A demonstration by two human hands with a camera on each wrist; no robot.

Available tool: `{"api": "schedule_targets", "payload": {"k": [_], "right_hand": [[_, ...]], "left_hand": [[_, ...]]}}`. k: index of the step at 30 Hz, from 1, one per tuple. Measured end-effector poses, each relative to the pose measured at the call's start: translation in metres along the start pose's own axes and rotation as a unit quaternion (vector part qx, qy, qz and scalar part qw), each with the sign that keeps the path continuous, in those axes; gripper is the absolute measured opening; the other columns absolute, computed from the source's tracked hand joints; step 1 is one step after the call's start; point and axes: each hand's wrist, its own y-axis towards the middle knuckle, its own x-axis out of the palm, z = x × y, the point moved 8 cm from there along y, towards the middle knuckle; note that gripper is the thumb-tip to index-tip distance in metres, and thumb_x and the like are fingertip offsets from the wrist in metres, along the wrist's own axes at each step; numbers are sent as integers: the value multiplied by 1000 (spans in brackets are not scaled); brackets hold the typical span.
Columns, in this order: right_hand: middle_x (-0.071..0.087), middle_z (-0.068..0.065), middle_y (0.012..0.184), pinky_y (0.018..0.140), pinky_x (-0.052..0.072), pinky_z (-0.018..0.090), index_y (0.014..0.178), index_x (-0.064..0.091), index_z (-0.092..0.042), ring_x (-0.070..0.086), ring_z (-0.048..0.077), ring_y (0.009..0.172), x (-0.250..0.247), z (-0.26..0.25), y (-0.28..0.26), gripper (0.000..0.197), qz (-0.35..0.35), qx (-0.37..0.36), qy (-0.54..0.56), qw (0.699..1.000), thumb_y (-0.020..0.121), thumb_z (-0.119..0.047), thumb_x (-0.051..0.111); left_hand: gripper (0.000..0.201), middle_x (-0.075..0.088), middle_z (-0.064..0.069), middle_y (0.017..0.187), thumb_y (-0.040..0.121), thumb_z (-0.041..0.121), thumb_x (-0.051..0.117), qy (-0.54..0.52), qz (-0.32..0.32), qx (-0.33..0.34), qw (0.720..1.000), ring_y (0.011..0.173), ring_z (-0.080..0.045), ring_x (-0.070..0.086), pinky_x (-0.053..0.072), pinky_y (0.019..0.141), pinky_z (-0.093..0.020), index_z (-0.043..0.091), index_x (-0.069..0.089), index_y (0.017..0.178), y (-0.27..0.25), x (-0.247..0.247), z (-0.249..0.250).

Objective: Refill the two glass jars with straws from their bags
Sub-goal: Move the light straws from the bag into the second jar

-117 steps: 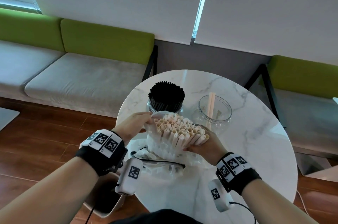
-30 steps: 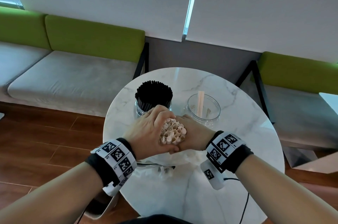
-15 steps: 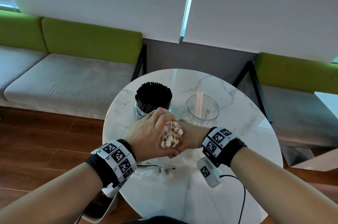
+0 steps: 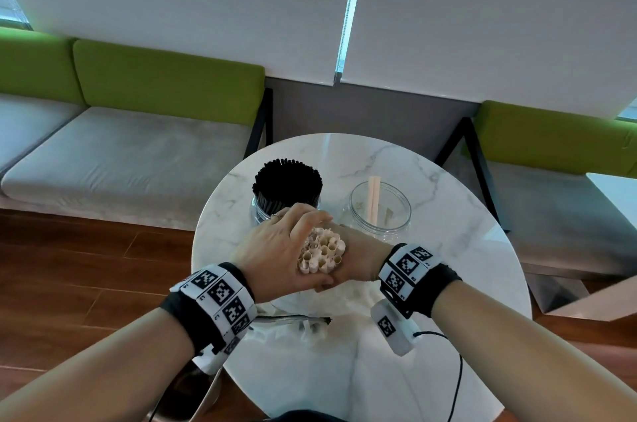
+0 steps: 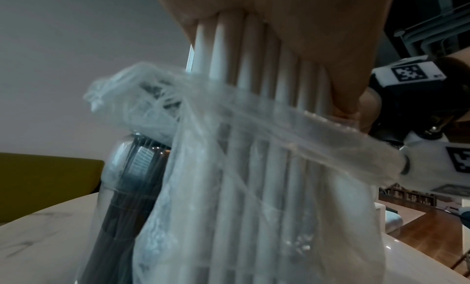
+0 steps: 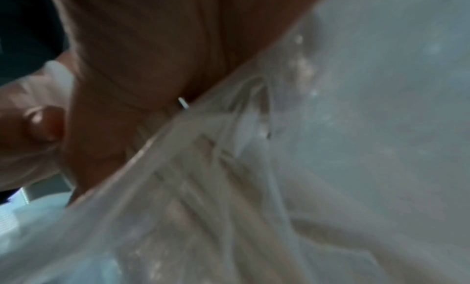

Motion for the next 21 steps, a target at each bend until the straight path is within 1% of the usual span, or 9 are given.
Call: {"api": "schedule_targets", "payload": {"k": [2, 4, 5, 7, 11, 14, 16, 19, 21], "right_hand": [[57, -12, 101, 92, 39, 23, 118, 53, -22, 54, 8, 94, -11, -7, -8, 69, 32, -23, 2, 999, 61, -39, 86], [59, -7, 84, 71, 42, 18, 93, 61, -18, 56, 7, 75, -27, -6, -20, 40, 98, -29, 77, 992, 64, -25, 87], [59, -6, 77, 64, 43, 18, 83, 60, -18, 56, 6, 69, -34, -4, -28, 32, 131, -30, 123, 983, 65, -19, 86], [59, -7, 72, 63, 46, 22, 75, 57, -21, 56, 5, 67, -44, 1, -41, 26, 185, -30, 202, 961, 69, -15, 82], [61, -7, 68, 60, 47, 26, 76, 56, -30, 60, 13, 65, -58, 3, -52, 25, 282, -41, 295, 912, 77, -15, 77], [66, 1, 77, 70, 55, 45, 83, 60, -33, 66, 32, 78, -54, 7, -55, 21, 329, -28, 344, 879, 71, -26, 75], [67, 1, 82, 75, 56, 48, 91, 61, -27, 66, 28, 81, -39, 10, -53, 28, 313, -18, 344, 885, 67, -32, 76], [67, 1, 93, 76, 56, 37, 101, 58, -26, 66, 14, 82, -23, 11, -51, 34, 286, -9, 327, 900, 75, -16, 78], [67, 3, 99, 79, 56, 36, 108, 56, -25, 67, 14, 86, -19, 12, -50, 38, 279, -8, 333, 901, 79, -9, 75]], "left_hand": [[76, 54, 10, 117, 64, 73, 56, 15, -14, -4, 1000, 104, -13, 55, 39, 84, -18, 30, 42, 126, 2, 2, -3], [63, 58, 12, 108, 69, 71, 51, 37, -2, 3, 999, 97, -13, 56, 45, 83, -22, 31, 50, 118, 3, 2, -7], [57, 59, 12, 104, 71, 70, 50, 43, 9, 5, 999, 93, -13, 57, 46, 81, -22, 31, 53, 113, 3, 1, -8], [49, 60, 12, 99, 74, 67, 50, 42, 24, 4, 999, 90, -13, 57, 45, 78, -22, 31, 55, 107, 3, 0, -10], [48, 60, 12, 99, 76, 67, 46, 41, 12, -8, 999, 91, -14, 57, 46, 78, -23, 31, 54, 107, 6, 3, -10], [58, 60, 11, 107, 76, 68, 48, 31, -9, -41, 999, 101, -15, 55, 43, 86, -25, 29, 49, 118, 8, 5, -13], [69, 57, 10, 118, 74, 64, 55, 12, -37, -70, 997, 111, -16, 51, 40, 92, -26, 27, 39, 131, 9, 6, -16], [86, 47, 12, 134, 72, 65, 57, -5, -81, -66, 995, 119, -13, 45, 37, 98, -26, 35, 17, 141, 11, 7, -16], [90, 42, 12, 140, 72, 66, 55, -15, -92, -52, 994, 124, -12, 42, 36, 102, -28, 39, 5, 142, 13, 7, -13]]}}
